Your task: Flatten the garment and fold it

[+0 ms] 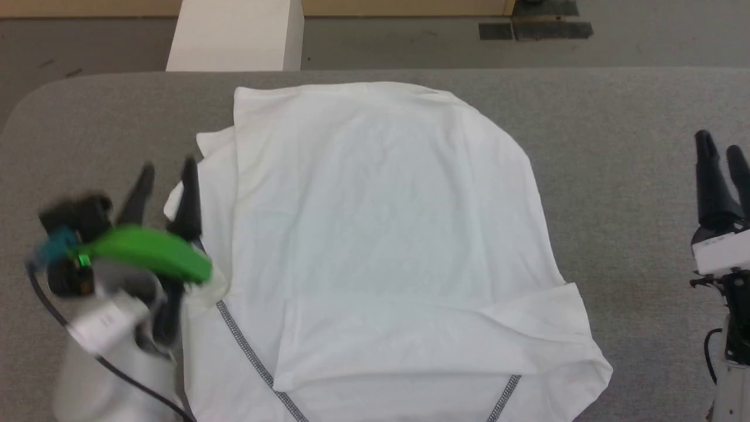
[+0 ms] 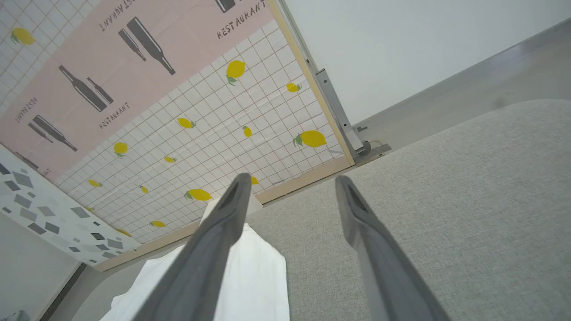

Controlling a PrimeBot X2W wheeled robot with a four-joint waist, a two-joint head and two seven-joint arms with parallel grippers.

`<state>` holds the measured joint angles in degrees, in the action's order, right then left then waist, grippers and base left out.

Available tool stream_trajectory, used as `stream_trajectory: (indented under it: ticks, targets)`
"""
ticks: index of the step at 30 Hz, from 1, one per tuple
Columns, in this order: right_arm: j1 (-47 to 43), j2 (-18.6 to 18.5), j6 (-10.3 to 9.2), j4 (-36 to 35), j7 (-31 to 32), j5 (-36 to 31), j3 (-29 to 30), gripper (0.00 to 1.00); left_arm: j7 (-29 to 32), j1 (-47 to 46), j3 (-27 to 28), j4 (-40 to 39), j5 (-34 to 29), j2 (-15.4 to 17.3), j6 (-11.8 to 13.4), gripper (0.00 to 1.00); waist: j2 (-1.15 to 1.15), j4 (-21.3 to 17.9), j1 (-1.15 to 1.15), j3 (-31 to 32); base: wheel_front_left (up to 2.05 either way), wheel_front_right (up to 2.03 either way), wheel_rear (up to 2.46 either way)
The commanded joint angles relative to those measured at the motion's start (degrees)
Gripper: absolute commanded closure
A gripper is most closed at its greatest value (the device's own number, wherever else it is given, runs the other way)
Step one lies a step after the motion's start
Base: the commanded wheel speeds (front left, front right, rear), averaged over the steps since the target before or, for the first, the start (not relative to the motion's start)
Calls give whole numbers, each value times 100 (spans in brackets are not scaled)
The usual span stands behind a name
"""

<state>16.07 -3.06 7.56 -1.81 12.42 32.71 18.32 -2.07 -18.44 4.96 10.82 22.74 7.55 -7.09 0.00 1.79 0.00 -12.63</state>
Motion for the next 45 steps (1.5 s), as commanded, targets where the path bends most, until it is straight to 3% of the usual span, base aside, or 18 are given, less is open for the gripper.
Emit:
stream_trajectory:
  ticks: [1, 7, 14, 17, 26, 27, 28, 29, 30, 33, 40, 45]
  targets:
    - [-46, 16, -8, -83, 28, 1, 44, 0, 325, -493, 39, 173, 161, 181, -39, 0, 0, -12, 0, -318, 0, 0, 0]
    - [59, 17, -8, -320, 143, -8, 89, 0, 2346, -2262, 7, 1154, 374, 954, 91, 0, 0, -191, 0, -1005, 0, 0, 0]
    - [124, 17, -8, -420, 78, 97, 127, 0, 4369, -3271, -301, 1711, 320, 1564, 218, 0, 0, -423, 0, -1595, 0, 0, 0]
    - [115, 18, -8, -466, 53, 118, 156, 0, 4860, -3387, -377, 1702, 344, 1655, 247, 0, 0, -480, 0, -1791, 0, 0, 0]
    - [165, 18, -8, -516, -31, 156, 210, 0, 5563, -3182, -529, 1575, 450, 1649, 324, 0, 0, -492, 0, -2105, 0, 0, 0]
    - [170, 18, -8, -511, -30, 149, 201, 0, 5597, -3144, -534, 1567, 462, 1647, 332, 0, 0, -487, 0, -2115, 0, 0, 0]
    - [177, 18, -8, -506, -30, 145, 189, 0, 5600, -3097, -535, 1544, 469, 1655, 332, 34, 0, -484, 0, -2124, 0, 0, 0]
    - [186, 18, -8, -501, -31, 140, 184, 0, 5590, -3056, -533, 1525, 476, 1662, 329, 96, 0, -479, 0, -2128, 0, 0, 0]
    - [199, 18, -8, -494, -32, 129, 182, 0, 5560, -3015, -521, 1500, 500, 1663, 320, 100, 0, -470, 0, -2129, 0, 0, 0]
    - [227, 18, -8, -455, -34, 97, 177, 0, 5264, -2949, -360, 1448, 604, 1636, 348, 100, 0, -432, 0, -2083, 0, 0, 0]
    - [199, 18, -8, -247, -85, 65, 166, 0, 3900, -2751, 499, 1371, 920, 1523, 715, 100, 0, -240, 0, -1611, 0, 0, 0]
    - [86, 18, -8, -114, -104, 72, 216, 0, 3066, -2302, 1125, 1470, 930, 1766, 954, 100, 0, -72, 0, -1207, 0, 0, 0]
